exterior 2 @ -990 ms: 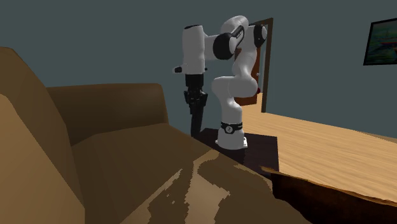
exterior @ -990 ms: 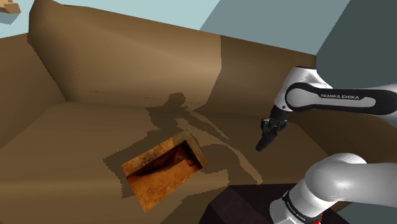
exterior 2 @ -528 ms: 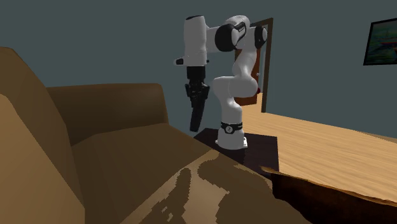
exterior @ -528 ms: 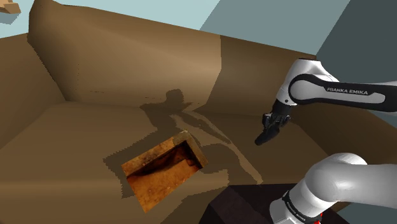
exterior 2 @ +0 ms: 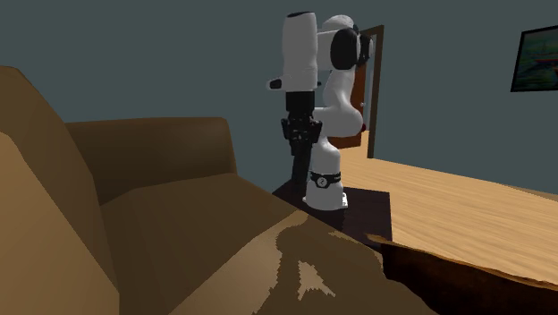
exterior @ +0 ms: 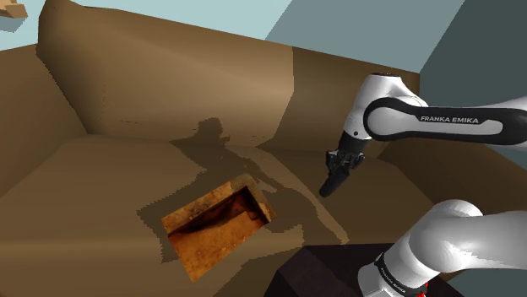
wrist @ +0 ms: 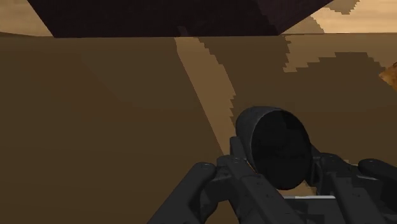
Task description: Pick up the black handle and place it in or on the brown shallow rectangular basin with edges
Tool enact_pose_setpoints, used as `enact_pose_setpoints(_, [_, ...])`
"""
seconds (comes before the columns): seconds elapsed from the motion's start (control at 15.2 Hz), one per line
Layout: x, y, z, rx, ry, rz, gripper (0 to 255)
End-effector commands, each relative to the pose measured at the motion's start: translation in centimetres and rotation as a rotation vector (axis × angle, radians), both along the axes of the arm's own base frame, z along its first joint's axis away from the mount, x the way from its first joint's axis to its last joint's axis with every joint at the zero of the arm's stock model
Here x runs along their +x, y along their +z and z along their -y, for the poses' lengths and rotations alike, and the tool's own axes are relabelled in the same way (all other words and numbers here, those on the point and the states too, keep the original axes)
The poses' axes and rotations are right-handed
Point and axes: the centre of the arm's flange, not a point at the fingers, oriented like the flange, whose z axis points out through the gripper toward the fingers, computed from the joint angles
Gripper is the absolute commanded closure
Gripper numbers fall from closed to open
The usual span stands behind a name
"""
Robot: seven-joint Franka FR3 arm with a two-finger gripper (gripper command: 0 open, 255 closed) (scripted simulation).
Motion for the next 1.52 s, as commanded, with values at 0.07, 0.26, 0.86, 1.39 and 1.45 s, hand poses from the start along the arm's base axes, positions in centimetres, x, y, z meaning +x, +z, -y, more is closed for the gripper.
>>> enact_pose_setpoints(0.07, [1.7,0.0,-3.9,0.001,-0.001,0.000,255])
enact_pose_setpoints(0.26, [3.4,0.0,-7.5,0.001,-0.001,0.000,255])
enact_pose_setpoints(0.86, [8.2,-0.1,-18.3,0.001,-0.001,0.000,255])
enact_pose_setpoints(1.39, [12.5,-0.3,-28.0,0.001,-0.001,0.000,255])
enact_pose_setpoints(1.45, [13.0,-0.3,-29.2,0.001,-0.001,0.000,255])
